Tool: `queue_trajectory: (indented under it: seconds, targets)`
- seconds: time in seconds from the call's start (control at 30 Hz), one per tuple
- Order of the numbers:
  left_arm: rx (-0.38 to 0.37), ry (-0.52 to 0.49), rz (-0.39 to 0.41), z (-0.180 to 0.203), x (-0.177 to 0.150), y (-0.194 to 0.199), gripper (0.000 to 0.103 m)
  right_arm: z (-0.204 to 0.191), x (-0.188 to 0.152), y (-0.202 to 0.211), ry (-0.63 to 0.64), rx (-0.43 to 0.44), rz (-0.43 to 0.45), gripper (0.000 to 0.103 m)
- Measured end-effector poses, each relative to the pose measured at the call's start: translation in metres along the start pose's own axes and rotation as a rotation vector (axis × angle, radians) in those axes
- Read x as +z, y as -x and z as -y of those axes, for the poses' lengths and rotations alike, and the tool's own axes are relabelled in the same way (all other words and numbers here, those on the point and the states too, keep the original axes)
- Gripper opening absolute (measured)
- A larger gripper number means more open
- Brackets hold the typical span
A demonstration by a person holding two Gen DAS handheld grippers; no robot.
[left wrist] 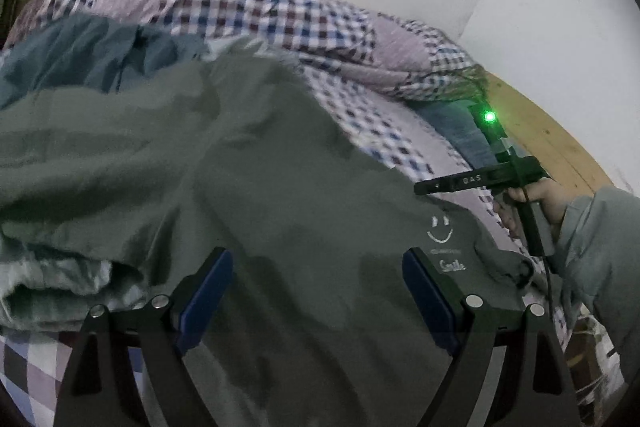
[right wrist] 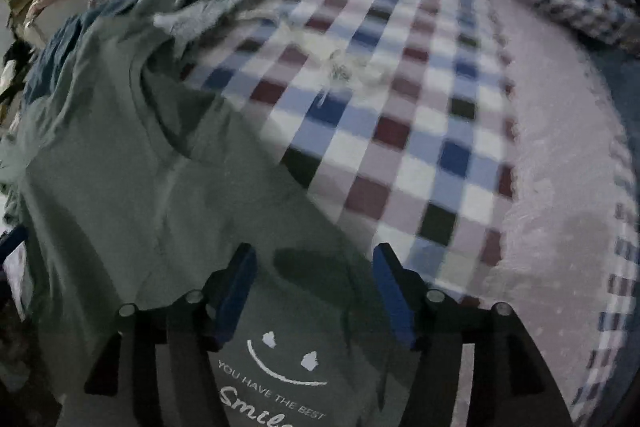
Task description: Fold clothes
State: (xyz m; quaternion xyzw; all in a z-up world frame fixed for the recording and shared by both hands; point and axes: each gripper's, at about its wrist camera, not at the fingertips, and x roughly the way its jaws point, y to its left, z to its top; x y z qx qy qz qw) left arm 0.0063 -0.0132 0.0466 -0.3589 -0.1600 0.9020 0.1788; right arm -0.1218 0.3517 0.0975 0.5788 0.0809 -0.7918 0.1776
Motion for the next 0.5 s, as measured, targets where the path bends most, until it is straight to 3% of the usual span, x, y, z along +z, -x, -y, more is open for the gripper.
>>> queue_trajectory:
  seconds: [0.23, 0.5]
  targets:
    - [-0.001, 0.019, -0.014, -0.006, -0.001, -0.004, 0.089, 0.009, 0.003, -0.008, 0.018, 0.038, -0.075, 0.074]
    - [0.021, 0.014, -0.044, -0.005, -0.005, -0.014, 0.089, -0.001, 0.003, -0.004, 0.068, 0.027, -0.107, 0.076]
